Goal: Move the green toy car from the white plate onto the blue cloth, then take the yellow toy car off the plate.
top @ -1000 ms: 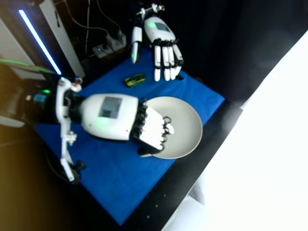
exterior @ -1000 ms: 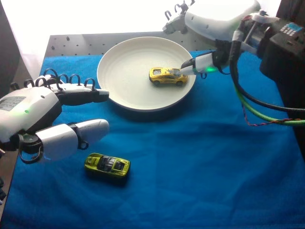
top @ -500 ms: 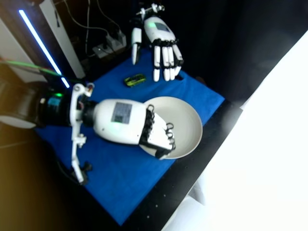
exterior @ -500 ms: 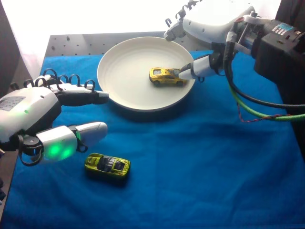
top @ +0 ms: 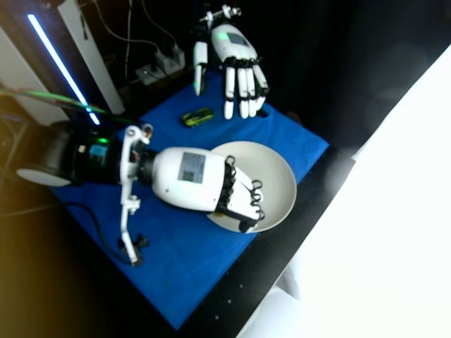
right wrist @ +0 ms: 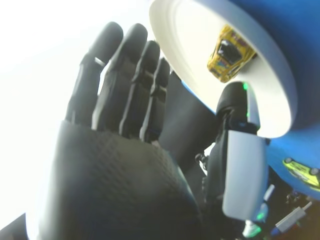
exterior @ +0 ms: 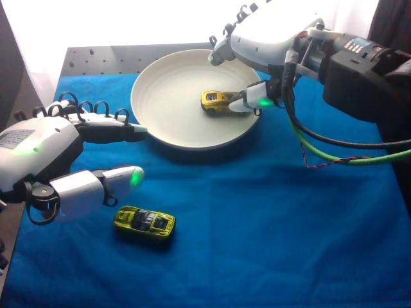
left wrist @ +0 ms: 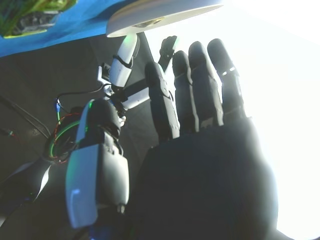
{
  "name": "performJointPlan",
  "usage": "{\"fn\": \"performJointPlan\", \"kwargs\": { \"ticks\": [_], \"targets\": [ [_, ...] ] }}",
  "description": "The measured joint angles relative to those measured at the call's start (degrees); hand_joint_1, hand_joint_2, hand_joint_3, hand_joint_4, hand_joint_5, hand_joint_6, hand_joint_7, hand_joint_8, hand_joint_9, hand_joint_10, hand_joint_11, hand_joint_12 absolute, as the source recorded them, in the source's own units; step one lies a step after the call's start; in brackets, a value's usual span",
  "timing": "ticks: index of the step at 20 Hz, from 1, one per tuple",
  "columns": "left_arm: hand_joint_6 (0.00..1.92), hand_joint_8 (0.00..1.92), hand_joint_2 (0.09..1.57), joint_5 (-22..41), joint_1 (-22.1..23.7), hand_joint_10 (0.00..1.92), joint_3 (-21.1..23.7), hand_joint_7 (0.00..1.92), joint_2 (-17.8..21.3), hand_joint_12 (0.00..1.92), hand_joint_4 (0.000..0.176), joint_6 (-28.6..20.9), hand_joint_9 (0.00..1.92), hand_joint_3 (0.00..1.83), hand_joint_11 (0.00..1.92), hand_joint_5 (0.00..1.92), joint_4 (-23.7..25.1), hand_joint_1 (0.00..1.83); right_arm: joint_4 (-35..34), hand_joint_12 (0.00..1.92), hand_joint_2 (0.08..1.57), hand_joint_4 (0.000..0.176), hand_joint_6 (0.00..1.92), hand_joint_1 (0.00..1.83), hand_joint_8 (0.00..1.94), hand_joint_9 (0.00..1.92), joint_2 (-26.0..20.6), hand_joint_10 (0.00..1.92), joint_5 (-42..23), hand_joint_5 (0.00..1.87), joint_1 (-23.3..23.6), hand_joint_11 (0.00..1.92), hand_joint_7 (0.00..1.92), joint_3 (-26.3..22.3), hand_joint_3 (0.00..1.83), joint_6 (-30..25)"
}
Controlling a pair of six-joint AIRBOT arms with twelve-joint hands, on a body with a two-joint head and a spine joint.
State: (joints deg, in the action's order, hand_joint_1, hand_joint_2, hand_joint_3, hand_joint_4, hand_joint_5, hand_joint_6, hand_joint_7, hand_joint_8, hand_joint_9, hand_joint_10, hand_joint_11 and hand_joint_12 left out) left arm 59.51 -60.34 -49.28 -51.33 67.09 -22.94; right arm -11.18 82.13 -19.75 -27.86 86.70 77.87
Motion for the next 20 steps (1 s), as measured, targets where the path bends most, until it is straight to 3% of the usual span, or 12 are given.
{"fn": "performJointPlan", "kwargs": {
  "ticks": [2,8,9,10,12,13,14,17,18,20],
  "targets": [
    [0.01,0.0,1.26,0.09,0.0,0.01,0.0,0.47,0.0,1.13,0.097,0.0,0.43,0.0,0.0,0.6,0.0,0.37,-0.04,1.38,1.01,0.0,0.0,0.93,0.0,0.74,0.79,0.2,0.44,0.67,0.0,0.33,0.78,0.94,0.0,0.0],
    [0.01,0.01,1.24,0.37,0.0,0.02,0.0,0.47,0.0,1.23,0.117,0.0,0.44,0.0,0.0,0.6,-0.04,0.33,-0.17,1.32,1.02,0.0,0.0,0.91,0.0,0.73,2.56,0.14,2.12,0.66,0.0,0.3,0.76,2.8,0.0,-0.02],
    [0.01,0.0,1.24,0.39,0.0,0.01,0.0,0.47,0.0,1.22,0.105,0.0,0.44,0.0,0.0,0.6,-0.04,0.35,-0.17,1.31,1.03,0.0,0.0,0.92,0.0,0.7,2.84,0.13,2.25,0.63,0.0,0.25,0.73,3.13,0.0,0.0],
    [0.0,0.0,1.24,0.42,0.0,0.01,0.0,0.46,0.0,1.22,0.113,0.0,0.44,0.0,0.0,0.6,-0.04,0.35,-0.17,1.32,1.03,0.0,0.0,0.91,0.0,0.71,3.02,0.13,2.32,0.62,0.0,0.27,0.73,3.39,0.0,0.0],
    [0.0,0.0,1.24,0.63,0.0,0.01,0.0,0.47,0.0,1.24,0.102,0.0,0.44,0.0,0.0,0.6,-0.04,0.36,-0.17,1.34,1.03,0.0,0.0,0.91,0.0,0.69,3.37,0.11,2.62,0.61,-0.04,0.24,0.71,3.63,0.0,0.0],
    [0.0,0.0,1.24,0.79,0.0,0.02,0.0,0.46,0.0,1.25,0.111,0.0,0.44,0.0,0.0,0.6,-0.04,0.34,-0.2,1.34,1.04,0.0,0.01,0.9,0.01,0.72,3.54,0.11,2.69,0.62,-0.07,0.25,0.72,3.72,0.0,-0.02],
    [0.0,0.0,1.24,0.81,0.0,0.01,0.0,0.46,0.0,1.22,0.101,0.0,0.44,0.0,0.0,0.6,-0.04,0.37,-0.26,1.32,1.03,0.0,0.01,0.89,0.01,0.75,3.82,0.11,2.82,0.63,-0.07,0.29,0.74,4.09,0.0,-0.02],
    [0.0,0.0,1.24,0.79,0.0,0.01,0.0,0.46,0.0,1.23,0.092,0.0,0.42,0.0,0.0,0.59,-0.07,0.35,-0.7,1.28,1.02,0.0,0.0,0.88,0.0,0.75,4.07,0.09,2.99,0.65,-0.24,0.3,0.74,4.42,0.0,0.0],
    [0.0,0.0,1.25,0.81,0.0,0.0,0.0,0.46,0.0,1.24,0.088,0.0,0.41,0.0,0.0,0.59,-0.02,0.34,-0.79,1.36,1.03,0.0,0.0,0.88,0.01,0.77,4.09,0.09,3.39,0.65,-0.28,0.29,0.75,4.44,0.0,0.0],
    [0.01,0.0,1.25,0.81,0.0,0.01,0.0,0.46,0.0,1.23,0.1,-0.02,0.42,0.0,0.0,0.6,-0.04,0.37,-0.83,1.44,1.03,0.0,0.01,0.89,0.02,0.81,4.07,0.11,3.8,0.66,-0.33,0.31,0.8,4.42,0.0,-0.02]
  ]
}}
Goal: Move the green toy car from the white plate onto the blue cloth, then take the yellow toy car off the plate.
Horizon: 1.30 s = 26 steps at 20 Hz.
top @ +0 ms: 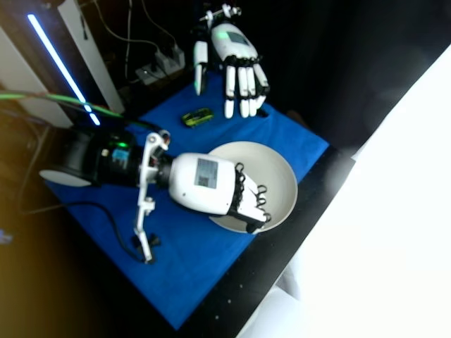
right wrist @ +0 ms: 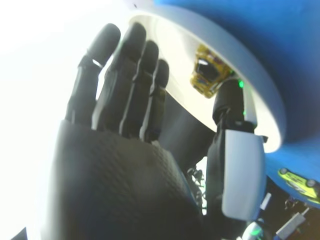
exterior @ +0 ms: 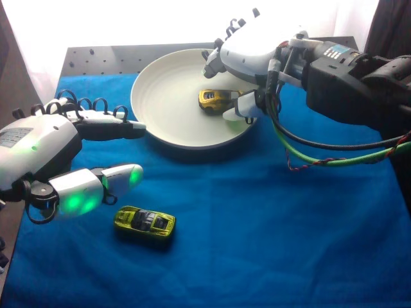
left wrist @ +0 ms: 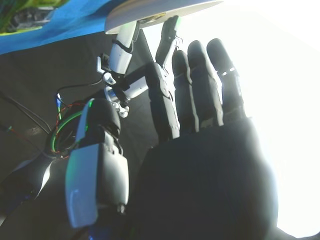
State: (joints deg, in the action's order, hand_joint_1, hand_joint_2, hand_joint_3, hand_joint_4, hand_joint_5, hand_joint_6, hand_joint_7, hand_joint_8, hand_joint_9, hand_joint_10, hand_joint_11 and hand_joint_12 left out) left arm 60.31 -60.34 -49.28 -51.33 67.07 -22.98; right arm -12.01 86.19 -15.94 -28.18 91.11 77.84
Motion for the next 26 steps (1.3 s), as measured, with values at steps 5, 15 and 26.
{"fn": "performJointPlan", "kwargs": {
  "ticks": [5,15,26],
  "targets": [
    [0.01,0.01,1.26,0.0,0.0,0.01,0.0,0.48,0.0,1.23,0.103,-0.02,0.44,0.0,0.0,0.61,-0.17,0.42,0.02,1.34,1.11,0.0,0.01,0.93,0.0,0.81,-0.04,0.09,0.11,0.73,-0.13,0.31,0.8,-0.07,0.0,0.02],
    [0.03,0.01,1.27,0.33,0.0,0.03,0.02,0.53,0.0,1.32,0.103,-0.42,0.47,0.0,0.0,0.68,-0.17,0.46,-0.02,1.41,1.2,0.0,1.21,1.12,0.02,0.89,0.44,0.05,0.5,0.82,-0.33,0.32,0.92,0.24,0.0,0.02],
    [1.69,0.01,1.38,0.59,-0.13,0.05,0.07,0.56,-0.31,1.19,0.176,-0.63,0.46,0.0,0.0,0.49,-0.96,0.7,-0.26,1.62,1.19,0.0,1.2,1.19,1.24,0.77,-1.77,0.82,-1.38,0.89,-0.31,0.45,0.78,-2.82,0.0,-0.13]
  ]
}}
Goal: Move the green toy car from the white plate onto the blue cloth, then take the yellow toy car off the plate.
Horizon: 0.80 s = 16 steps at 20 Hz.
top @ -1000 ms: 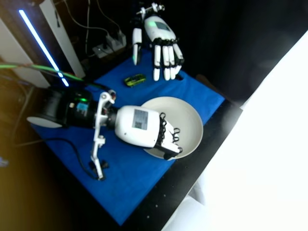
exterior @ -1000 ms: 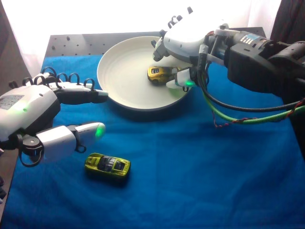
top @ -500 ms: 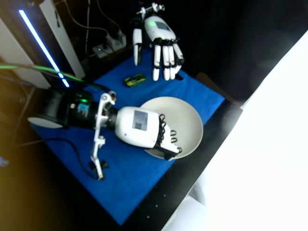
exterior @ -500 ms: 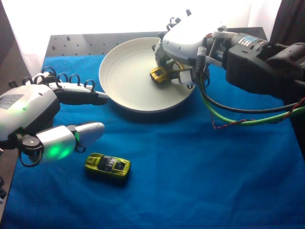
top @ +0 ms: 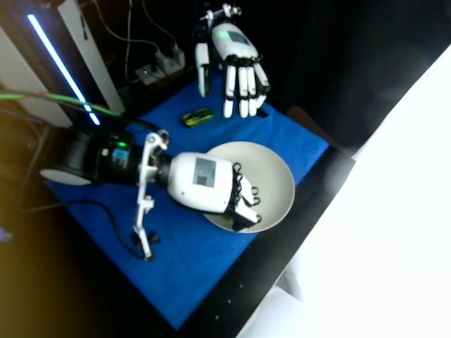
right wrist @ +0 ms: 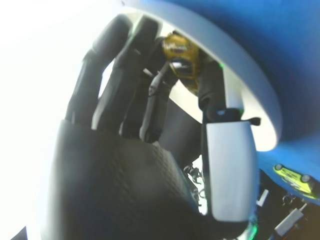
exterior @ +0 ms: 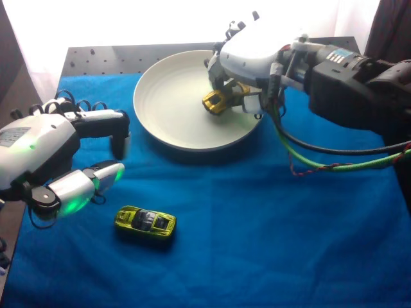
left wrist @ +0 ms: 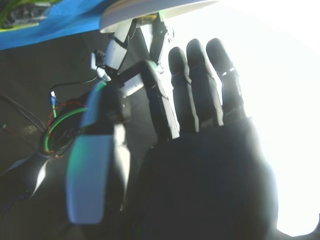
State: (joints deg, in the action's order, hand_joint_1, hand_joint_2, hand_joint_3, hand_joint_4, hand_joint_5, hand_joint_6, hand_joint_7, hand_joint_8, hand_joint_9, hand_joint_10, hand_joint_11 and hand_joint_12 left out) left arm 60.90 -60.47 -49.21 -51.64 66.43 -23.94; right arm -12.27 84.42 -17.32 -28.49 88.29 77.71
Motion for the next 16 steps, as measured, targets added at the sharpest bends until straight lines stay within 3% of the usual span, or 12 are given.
{"fn": "performJointPlan", "kwargs": {
  "ticks": [2,4,5,7,9,11,13,16],
  "targets": [
    [1.68,0.01,1.38,0.0,-0.11,0.05,0.0,0.57,-0.04,1.14,0.176,0.0,0.46,0.0,0.0,0.5,0.02,0.71,-0.04,1.77,1.17,0.0,1.01,1.24,1.27,1.0,-1.81,1.21,-1.75,0.82,0.04,0.81,0.95,-1.62,0.0,-0.02],
    [1.69,0.0,1.38,0.02,-0.13,0.05,0.0,0.56,-0.04,1.13,0.176,0.0,0.45,0.0,0.0,0.49,-0.35,0.7,-0.09,1.79,1.17,0.0,0.99,1.25,1.3,1.03,-3.96,1.34,-3.72,0.81,0.24,0.9,0.96,-3.48,0.0,-0.04],
    [1.68,0.01,1.38,0.04,-0.13,0.05,0.0,0.56,-0.04,1.19,0.176,0.0,0.46,0.0,0.0,0.49,-0.33,0.71,-0.13,1.73,1.17,0.0,1.04,1.25,1.28,1.0,-5.03,1.29,-5.03,0.79,0.28,0.88,0.97,-4.55,0.0,-0.04],
    [1.68,0.0,1.38,0.24,-0.48,0.05,0.0,0.56,-0.04,1.22,0.176,0.0,0.46,0.0,0.0,0.49,-0.35,0.71,-0.15,1.86,1.19,0.0,1.03,1.24,1.39,0.86,-7.15,1.45,-6.71,0.79,0.37,0.76,0.91,-6.78,0.0,-0.04],
    [1.68,0.0,1.38,0.15,-0.59,0.05,0.0,0.56,-0.04,1.19,0.176,0.0,0.46,0.0,0.0,0.49,-1.01,0.7,-0.13,1.9,1.19,0.0,1.01,1.24,1.38,0.94,-9.97,1.53,-8.7,0.8,0.39,0.86,0.92,-10.05,0.0,-0.04],
    [1.69,0.0,1.39,0.24,-0.61,0.05,0.0,0.56,-0.04,1.2,0.176,0.02,0.45,0.0,0.0,0.49,-1.22,0.7,0.28,1.88,1.17,0.0,0.95,1.25,1.39,0.9,-13.22,1.55,-10.78,0.86,0.39,0.79,0.92,-13.53,0.0,-0.07],
    [1.69,0.0,1.39,0.22,-0.76,0.05,0.0,0.56,-0.04,1.14,0.176,0.0,0.44,0.0,0.0,0.49,-1.4,0.7,1.44,1.92,1.2,0.0,0.92,1.24,1.55,0.79,-15.98,1.7,-13.42,0.86,-0.02,0.73,0.82,-16.57,0.0,-0.02],
    [1.7,0.0,1.39,0.81,-1.81,0.05,0.46,0.55,-0.02,1.18,0.176,0.0,0.45,0.0,0.0,0.48,-2.01,0.69,4.26,1.75,1.18,0.0,0.95,1.36,1.23,0.78,-19.17,1.56,-17.18,0.83,-2.38,0.79,0.87,-21.9,0.0,-0.04]
  ]
}}
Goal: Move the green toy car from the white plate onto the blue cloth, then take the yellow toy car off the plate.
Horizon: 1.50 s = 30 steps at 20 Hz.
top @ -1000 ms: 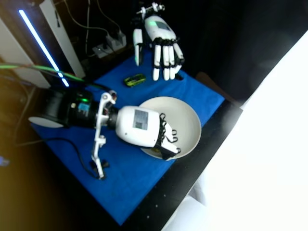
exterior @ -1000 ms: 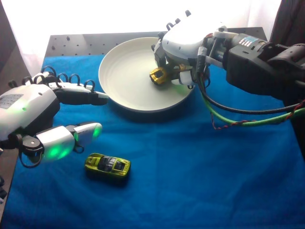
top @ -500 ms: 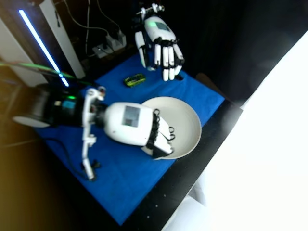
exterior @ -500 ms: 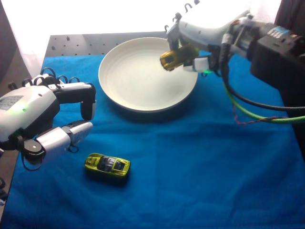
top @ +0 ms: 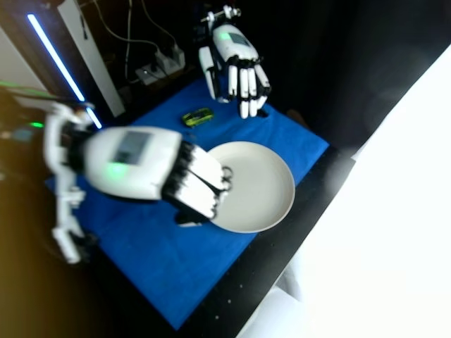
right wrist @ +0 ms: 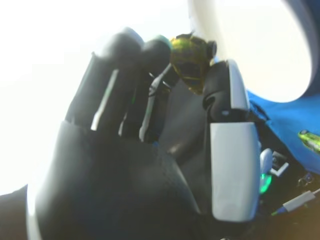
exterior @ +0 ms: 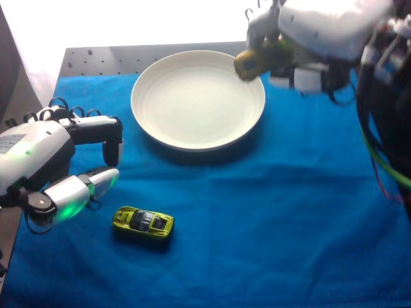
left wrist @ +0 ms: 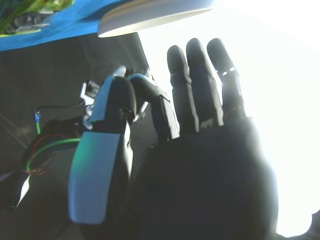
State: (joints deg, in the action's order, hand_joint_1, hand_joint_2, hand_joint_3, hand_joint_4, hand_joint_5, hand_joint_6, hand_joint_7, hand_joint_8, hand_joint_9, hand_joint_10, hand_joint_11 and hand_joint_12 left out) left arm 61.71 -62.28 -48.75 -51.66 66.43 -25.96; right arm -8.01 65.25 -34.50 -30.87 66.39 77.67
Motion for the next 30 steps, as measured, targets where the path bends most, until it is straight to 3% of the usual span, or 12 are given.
{"fn": "performJointPlan", "kwargs": {
  "ticks": [3,4,5,6,8,13,17,21,24,25,29,30],
  "targets": [
    [0.24,0.01,1.29,0.35,-0.72,0.06,0.26,0.57,0.09,1.26,0.084,0.0,0.49,0.0,0.0,0.61,-0.87,0.53,1.79,1.69,1.17,0.0,1.06,1.35,1.19,0.9,-2.67,1.48,-1.7,0.79,-3.67,0.91,0.91,-5.07,0.0,-0.11],
    [0.24,0.01,1.29,0.37,-0.81,0.06,0.24,0.57,0.11,1.26,0.084,0.02,0.49,0.0,0.0,0.61,-0.98,0.53,1.92,1.69,1.17,0.0,1.06,1.35,1.19,0.9,-3.15,1.48,-2.01,0.79,-4.24,0.91,0.91,-5.77,0.0,-0.11],
    [1.34,0.01,1.34,0.42,-0.92,0.07,0.26,0.58,0.13,1.32,0.158,0.0,0.5,0.01,0.0,0.56,-1.22,0.7,2.12,1.58,1.15,0.0,1.11,1.37,1.04,0.94,-3.89,1.35,-2.62,0.79,-5.27,0.92,0.95,-6.84,0.0,-0.11],
    [0.81,0.0,1.31,0.72,-1.05,0.08,0.5,0.58,0.2,1.28,0.091,0.0,0.5,0.0,0.0,0.44,-1.36,0.57,2.27,1.54,1.13,0.0,1.1,1.28,0.99,1.08,-4.68,1.13,-3.48,0.85,-6.73,0.96,1.06,-8.13,0.0,-0.11],
    [1.65,0.0,1.38,1.29,-1.53,0.09,0.96,0.58,0.46,1.26,0.173,0.0,0.49,0.01,0.0,0.49,-1.18,0.7,2.56,1.87,1.12,0.0,1.05,1.18,1.5,1.35,-5.38,1.69,-3.98,0.96,-9.35,1.35,1.25,-10.03,0.0,-0.04],
    [1.69,0.01,1.38,1.55,-1.64,0.08,0.98,0.59,0.46,1.2,0.176,0.02,0.48,0.0,0.0,0.49,-2.14,0.7,6.32,1.52,1.09,0.0,0.93,1.2,0.74,0.91,-5.64,0.98,-3.63,1.0,-14.86,0.76,0.98,-12.57,0.0,-5.88],
    [1.68,0.01,1.38,1.7,-1.9,0.08,1.09,0.6,0.46,1.14,0.176,0.0,0.46,0.0,0.0,0.5,-2.1,0.71,6.21,1.48,0.92,0.0,0.01,1.08,0.01,0.38,-5.7,0.24,-3.26,0.44,-16.46,0.01,0.43,-12.74,0.0,-7.93],
    [1.68,0.01,1.38,2.14,-2.32,0.09,1.4,0.61,0.52,1.21,0.176,0.0,0.47,0.0,0.0,0.49,-2.67,0.71,6.23,0.54,0.89,0.0,0.0,0.82,0.0,0.01,-7.06,0.02,-4.35,0.17,-16.46,0.0,0.13,-13.7,0.0,-8.48],
    [1.66,0.02,1.37,3.08,-2.36,0.11,1.68,0.64,0.74,1.23,0.176,0.0,0.5,0.0,0.0,0.51,-2.27,0.72,4.76,1.55,1.11,0.0,0.22,1.05,0.14,0.55,-9.68,0.48,-10.4,0.67,-18.12,0.12,0.69,-14.99,0.02,-8.55],
    [1.68,0.03,1.38,3.41,-2.36,0.13,1.7,0.66,0.92,1.27,0.176,0.0,0.52,0.0,0.0,0.5,-2.23,0.71,3.37,1.69,1.18,0.0,1.05,1.09,0.22,0.68,-10.75,0.71,-13.05,0.77,-18.93,0.28,0.87,-15.47,0.02,-8.66],
    [1.65,0.05,1.37,8.09,-2.6,0.23,1.79,0.75,2.97,1.39,0.176,-1.79,0.64,0.0,0.11,0.52,-1.46,0.74,-2.14,1.9,1.2,0.0,1.28,1.18,1.23,0.78,-14.27,1.4,-25.22,0.81,-20.85,0.68,0.86,-16.68,0.01,-8.63],
    [0.73,0.02,1.3,11.06,-2.71,0.2,1.73,0.76,4.09,1.2,0.049,-3.26,0.67,0.0,0.25,0.5,-0.7,0.63,-3.21,1.89,1.19,0.0,1.19,1.22,1.32,0.89,-14.99,1.5,-30.58,0.77,-21.49,0.8,0.92,-17.03,0.0,-8.66]
  ]
}}
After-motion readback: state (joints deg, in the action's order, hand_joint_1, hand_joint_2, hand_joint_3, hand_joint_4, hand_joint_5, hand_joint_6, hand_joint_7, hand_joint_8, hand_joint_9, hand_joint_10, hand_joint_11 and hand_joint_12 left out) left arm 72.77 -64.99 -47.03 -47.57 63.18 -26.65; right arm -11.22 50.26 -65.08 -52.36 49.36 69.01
